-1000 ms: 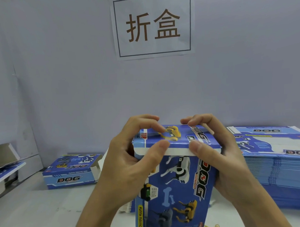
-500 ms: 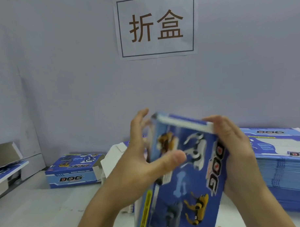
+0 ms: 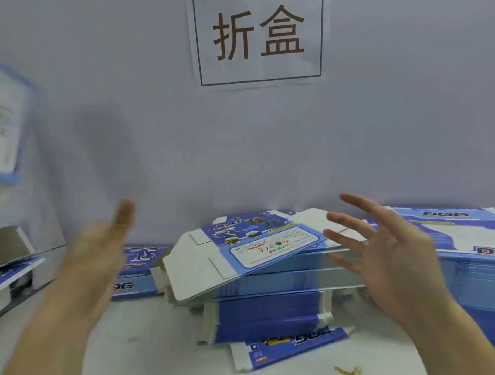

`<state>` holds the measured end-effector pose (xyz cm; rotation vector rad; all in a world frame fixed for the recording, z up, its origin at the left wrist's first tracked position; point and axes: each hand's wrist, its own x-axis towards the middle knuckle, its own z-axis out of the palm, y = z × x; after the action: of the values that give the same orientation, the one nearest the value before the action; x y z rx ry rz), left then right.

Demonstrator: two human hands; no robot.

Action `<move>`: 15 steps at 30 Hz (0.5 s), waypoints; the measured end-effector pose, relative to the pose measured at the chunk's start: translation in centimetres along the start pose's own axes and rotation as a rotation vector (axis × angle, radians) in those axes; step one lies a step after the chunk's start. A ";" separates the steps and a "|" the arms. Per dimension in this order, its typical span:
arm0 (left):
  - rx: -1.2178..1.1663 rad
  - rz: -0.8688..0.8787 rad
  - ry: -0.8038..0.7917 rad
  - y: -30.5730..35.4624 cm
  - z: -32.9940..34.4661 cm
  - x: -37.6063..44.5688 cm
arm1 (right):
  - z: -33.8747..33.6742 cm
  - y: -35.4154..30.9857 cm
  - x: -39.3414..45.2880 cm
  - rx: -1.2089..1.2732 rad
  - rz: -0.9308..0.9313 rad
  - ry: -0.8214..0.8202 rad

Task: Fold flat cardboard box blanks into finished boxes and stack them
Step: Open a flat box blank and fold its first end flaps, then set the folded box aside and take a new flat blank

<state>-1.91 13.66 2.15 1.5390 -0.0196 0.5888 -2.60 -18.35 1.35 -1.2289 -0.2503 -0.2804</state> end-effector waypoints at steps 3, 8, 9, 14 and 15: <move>0.456 0.091 -0.106 -0.8 2.7 -1.2 | 0.7 1.2 0.3 -0.223 0.022 -0.005; 1.044 0.180 -0.411 -3.5 7.0 -2.2 | 1.8 3.0 0.5 -0.448 0.054 -0.050; 1.075 0.190 -0.424 -3.7 7.0 -2.2 | 1.9 3.3 0.5 -0.494 0.062 -0.039; 1.252 0.286 -0.475 -2.9 7.7 -2.8 | 2.2 4.2 0.4 -0.658 0.126 0.018; 1.275 0.321 -0.457 -2.5 7.9 -3.0 | 2.3 4.4 0.4 -0.668 0.138 0.019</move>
<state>-0.88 5.39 -0.77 2.9309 -0.2901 0.4865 -0.84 -14.85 -1.69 -1.8936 -0.0488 -0.2640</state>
